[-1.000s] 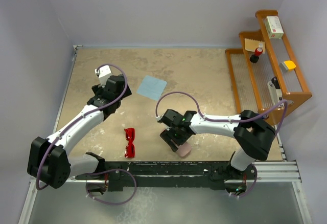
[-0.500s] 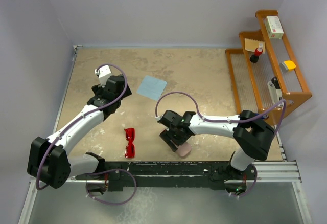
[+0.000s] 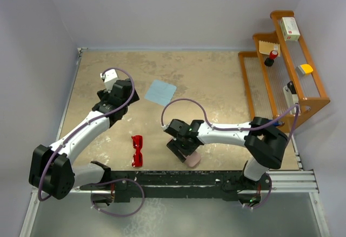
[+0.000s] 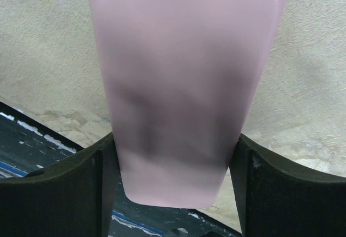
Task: Organize the sunglasses
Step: Pick up the sunglasses case from the center of the board.
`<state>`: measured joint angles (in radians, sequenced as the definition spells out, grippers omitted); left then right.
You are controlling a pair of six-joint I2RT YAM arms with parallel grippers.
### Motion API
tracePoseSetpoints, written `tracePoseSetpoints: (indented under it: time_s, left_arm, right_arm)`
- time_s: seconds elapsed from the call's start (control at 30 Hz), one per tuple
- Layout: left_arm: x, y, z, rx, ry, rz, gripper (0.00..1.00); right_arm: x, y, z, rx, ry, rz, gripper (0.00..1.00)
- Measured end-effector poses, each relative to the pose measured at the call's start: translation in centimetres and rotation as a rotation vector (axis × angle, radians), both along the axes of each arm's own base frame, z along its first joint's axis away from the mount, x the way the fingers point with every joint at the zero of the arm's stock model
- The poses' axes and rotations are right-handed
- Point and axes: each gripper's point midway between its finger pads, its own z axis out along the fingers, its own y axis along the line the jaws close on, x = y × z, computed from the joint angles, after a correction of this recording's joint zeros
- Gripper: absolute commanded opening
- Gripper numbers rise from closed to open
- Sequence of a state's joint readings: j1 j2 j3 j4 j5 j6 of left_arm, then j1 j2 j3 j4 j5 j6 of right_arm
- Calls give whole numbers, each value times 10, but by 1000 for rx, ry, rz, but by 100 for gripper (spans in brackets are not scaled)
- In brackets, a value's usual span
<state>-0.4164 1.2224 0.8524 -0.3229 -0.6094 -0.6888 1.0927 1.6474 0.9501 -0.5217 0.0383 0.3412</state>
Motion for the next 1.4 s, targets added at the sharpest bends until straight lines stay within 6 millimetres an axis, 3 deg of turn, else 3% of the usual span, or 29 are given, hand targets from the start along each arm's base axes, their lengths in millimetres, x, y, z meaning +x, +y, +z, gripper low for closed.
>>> tracePoseSetpoints:
  time_s: [0.2, 0.4, 0.5, 0.6, 0.77, 1.17, 1.27, 1.4]
  left_arm:
    - [0, 0, 0, 0, 0, 0, 100]
    - [0, 0, 0, 0, 0, 0, 100]
    - [0, 0, 0, 0, 0, 0, 100]
    - [0, 0, 0, 0, 0, 0, 100]
    - [0, 0, 0, 0, 1, 0, 98]
    - [0, -1, 0, -3, 1, -4, 97]
    - [0, -2, -1, -7, 3, -9, 97]
    - [1, -5, -1, -19, 4, -23, 100]
  right_arm:
    - [0, 1, -1, -25, -14, -2, 65]
    - [0, 1, -1, -36, -32, 1, 73]
    - [-1, 2, -1, -35, -34, 4, 72]
    - [-2, 3, -1, -34, -36, 6, 57]
    - [-2, 4, -1, -32, -36, 5, 0]
    - [-2, 9, 11, 9, -60, -13, 0]
    - [2, 17, 31, 66, -91, -16, 0]
    - [20, 43, 75, 196, -159, -24, 0]
